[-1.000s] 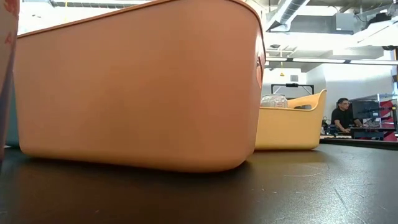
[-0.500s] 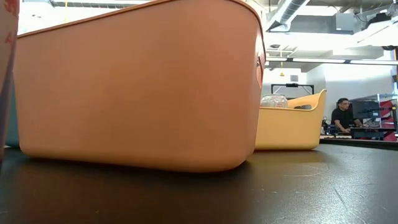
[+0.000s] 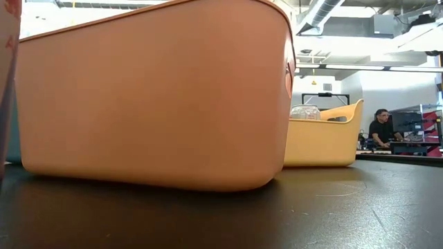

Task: Sort soda cans
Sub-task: Put the blue soda can into the blue bin

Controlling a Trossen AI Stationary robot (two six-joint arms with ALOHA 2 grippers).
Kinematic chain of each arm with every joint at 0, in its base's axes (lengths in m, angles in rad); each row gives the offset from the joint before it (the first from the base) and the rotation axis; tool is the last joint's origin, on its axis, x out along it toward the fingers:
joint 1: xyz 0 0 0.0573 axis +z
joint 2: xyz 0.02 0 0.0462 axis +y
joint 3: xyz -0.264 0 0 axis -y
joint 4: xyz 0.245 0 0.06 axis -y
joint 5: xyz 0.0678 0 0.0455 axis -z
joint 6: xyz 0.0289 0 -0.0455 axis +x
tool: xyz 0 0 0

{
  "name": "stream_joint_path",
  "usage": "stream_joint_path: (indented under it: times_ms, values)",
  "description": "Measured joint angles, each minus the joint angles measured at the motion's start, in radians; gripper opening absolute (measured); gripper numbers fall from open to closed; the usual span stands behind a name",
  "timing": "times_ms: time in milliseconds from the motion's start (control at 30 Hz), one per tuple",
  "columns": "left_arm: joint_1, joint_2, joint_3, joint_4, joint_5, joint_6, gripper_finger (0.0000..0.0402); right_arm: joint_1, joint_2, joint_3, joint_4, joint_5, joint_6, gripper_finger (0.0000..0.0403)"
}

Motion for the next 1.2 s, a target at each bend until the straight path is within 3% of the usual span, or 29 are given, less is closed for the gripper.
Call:
stream_joint_path:
  times_ms: [333, 767, 867, 1000, 1200]
  values:
    - [0.007, 0.012, 0.000, -0.005, -0.001, 0.026, 0.0290, 0.007, 0.001, -0.002, 0.012, 0.006, -0.028, 0.0292]
    - [0.008, 0.026, 0.001, 0.013, 0.004, 0.063, 0.0290, 0.018, 0.001, -0.002, 0.022, 0.016, -0.071, 0.0292]
    - [0.008, 0.025, 0.001, 0.006, 0.006, 0.065, 0.0290, 0.018, 0.001, -0.002, 0.006, 0.025, -0.085, 0.0323]
    - [0.009, 0.022, -0.002, -0.009, -0.009, 0.059, 0.0290, 0.019, 0.000, 0.000, -0.032, 0.112, -0.092, 0.0385]
    - [0.010, 0.003, -0.002, -0.091, -0.080, -0.037, 0.0290, 0.041, -0.011, 0.002, -0.149, 0.326, -0.118, 0.0370]
